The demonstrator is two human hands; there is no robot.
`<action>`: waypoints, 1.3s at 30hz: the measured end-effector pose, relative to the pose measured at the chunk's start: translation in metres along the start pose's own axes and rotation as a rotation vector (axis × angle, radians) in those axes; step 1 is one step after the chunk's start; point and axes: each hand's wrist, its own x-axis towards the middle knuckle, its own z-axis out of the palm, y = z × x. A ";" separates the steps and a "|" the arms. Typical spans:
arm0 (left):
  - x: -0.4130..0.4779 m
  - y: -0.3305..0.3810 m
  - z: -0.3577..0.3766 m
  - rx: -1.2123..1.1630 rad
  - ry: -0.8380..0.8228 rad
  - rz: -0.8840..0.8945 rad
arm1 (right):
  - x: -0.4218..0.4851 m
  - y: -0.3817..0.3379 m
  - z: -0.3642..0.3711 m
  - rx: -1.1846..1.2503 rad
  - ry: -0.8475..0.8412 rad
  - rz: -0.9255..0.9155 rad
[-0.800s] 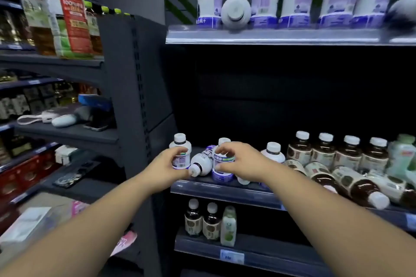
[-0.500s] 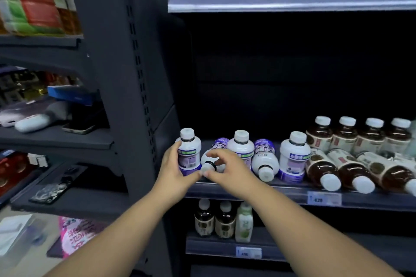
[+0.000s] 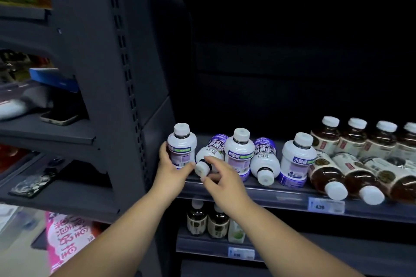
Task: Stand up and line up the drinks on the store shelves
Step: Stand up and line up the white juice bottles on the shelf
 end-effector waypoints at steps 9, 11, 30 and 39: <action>0.004 -0.011 0.002 0.020 -0.002 -0.048 | -0.006 -0.004 -0.017 -0.052 0.262 -0.137; 0.005 -0.013 0.002 0.032 0.003 -0.059 | -0.004 -0.009 -0.031 -0.050 0.380 -0.178; 0.015 -0.001 0.024 0.139 -0.094 -0.045 | 0.038 -0.016 -0.108 -0.393 -0.036 -0.021; 0.018 -0.002 0.028 0.195 -0.109 -0.025 | 0.044 -0.006 -0.126 -0.426 -0.065 -0.011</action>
